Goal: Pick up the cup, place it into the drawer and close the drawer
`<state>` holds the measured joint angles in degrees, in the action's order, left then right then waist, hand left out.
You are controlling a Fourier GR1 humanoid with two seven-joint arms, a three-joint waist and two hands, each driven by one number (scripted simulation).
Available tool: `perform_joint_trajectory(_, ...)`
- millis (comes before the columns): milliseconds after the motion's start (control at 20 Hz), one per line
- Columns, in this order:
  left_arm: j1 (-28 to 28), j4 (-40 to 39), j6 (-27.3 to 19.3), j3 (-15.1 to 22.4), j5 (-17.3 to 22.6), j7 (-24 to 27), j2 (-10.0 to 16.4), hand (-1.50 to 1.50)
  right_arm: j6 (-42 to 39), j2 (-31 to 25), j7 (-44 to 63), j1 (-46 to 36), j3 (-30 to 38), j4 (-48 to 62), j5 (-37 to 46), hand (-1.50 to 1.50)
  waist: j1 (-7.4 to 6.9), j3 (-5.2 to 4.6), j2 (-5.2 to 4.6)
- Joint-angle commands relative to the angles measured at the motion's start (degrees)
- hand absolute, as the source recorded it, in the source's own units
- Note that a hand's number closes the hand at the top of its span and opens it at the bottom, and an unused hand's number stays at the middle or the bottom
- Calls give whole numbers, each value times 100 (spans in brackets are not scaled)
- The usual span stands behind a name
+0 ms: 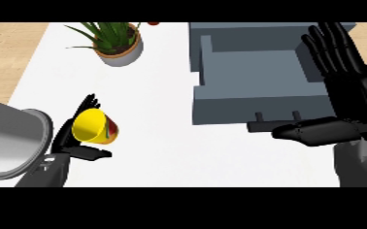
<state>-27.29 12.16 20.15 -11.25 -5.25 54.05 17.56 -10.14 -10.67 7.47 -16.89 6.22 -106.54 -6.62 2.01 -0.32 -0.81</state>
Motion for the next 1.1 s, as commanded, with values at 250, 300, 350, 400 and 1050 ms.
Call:
perform_joint_trajectory(250, -55, -163, 902, 98, -64, 649, -197, -150, -36, -79, 45, -85, 69, 19, -34, -150, -4, 0, -4)
perform_joint_trajectory(300, -287, -162, 877, 6, 57, 413, -380, -150, -101, -114, 110, 28, 115, -57, -146, -150, 65, -3, -6)
perform_joint_trajectory(350, -222, -156, 1240, -17, 102, 498, -219, -150, -47, -81, 26, -125, 36, 57, -4, -150, 15, -7, -24)
perform_joint_trajectory(400, -117, -121, 1394, 61, 51, 581, -239, 150, -114, -104, 178, 62, 64, -114, -151, -150, 49, -6, -3)
perform_joint_trajectory(1050, -503, 494, 112, -486, 512, 1313, -395, 150, -14, -31, -25, -49, 125, 25, -83, -150, -10, 3, -1)
